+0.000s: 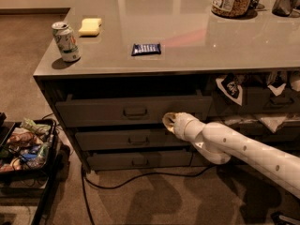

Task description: Close top drawer

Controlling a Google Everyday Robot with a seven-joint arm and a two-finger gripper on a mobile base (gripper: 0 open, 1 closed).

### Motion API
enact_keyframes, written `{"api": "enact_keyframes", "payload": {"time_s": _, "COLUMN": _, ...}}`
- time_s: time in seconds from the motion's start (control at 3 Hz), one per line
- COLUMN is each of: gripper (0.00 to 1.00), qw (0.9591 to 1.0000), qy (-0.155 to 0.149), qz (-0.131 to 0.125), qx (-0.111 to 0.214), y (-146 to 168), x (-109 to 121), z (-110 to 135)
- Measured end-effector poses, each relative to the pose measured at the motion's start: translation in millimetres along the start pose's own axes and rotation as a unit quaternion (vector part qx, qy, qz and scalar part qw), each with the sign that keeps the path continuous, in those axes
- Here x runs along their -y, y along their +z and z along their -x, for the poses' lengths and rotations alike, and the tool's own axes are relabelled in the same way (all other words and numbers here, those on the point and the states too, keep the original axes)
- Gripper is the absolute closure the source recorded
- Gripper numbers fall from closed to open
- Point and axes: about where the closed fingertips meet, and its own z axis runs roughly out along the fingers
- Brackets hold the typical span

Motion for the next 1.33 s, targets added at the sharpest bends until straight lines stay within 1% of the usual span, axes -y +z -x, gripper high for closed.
{"api": "enact_keyframes", "payload": {"time_s": 0.67, "gripper": 1.0, "qw": 0.9993, "qy": -0.002, "qz": -0.03, "qx": -0.021, "y": -4, "x": 20, "z": -14}}
{"api": "enact_keyframes", "payload": {"time_s": 1.0, "gripper": 1.0, "qw": 0.9991, "qy": -0.009, "qz": -0.036, "qx": -0.022, "y": 4, "x": 29, "z": -11}}
{"api": "enact_keyframes", "payload": {"time_s": 1.33, "gripper": 1.0, "qw": 0.9992, "qy": -0.009, "qz": -0.032, "qx": -0.022, "y": 6, "x": 27, "z": -9}}
